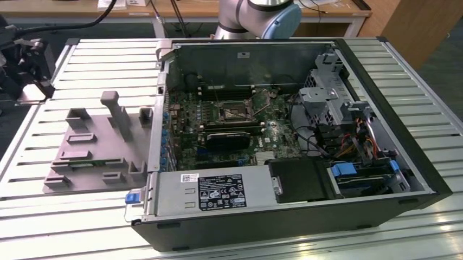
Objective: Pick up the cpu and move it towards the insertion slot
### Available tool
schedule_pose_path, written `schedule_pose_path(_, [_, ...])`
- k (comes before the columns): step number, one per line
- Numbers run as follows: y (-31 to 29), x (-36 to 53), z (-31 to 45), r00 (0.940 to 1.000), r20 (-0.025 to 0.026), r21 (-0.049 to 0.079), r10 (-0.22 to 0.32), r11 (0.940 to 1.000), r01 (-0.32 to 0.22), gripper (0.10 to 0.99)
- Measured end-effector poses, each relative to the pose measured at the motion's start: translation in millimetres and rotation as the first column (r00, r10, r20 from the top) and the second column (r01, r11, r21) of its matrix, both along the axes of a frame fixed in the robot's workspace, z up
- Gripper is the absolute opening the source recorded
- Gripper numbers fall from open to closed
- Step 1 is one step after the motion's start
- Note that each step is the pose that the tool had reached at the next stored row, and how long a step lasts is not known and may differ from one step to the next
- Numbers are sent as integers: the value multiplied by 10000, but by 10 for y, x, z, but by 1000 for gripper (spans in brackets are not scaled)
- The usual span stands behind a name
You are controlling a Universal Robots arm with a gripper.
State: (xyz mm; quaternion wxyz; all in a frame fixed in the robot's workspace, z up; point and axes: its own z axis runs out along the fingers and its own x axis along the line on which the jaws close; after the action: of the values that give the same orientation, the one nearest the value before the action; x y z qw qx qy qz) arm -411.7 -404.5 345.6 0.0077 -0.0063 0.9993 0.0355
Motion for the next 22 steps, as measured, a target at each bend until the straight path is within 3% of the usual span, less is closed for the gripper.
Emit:
schedule_pose_path(18, [0, 0, 432, 10000, 26, -20, 0, 10000, 0, 537])
schedule_pose_path(22, [0, 0, 465, 10000, 30, -21, 0, 10000, 0, 537])
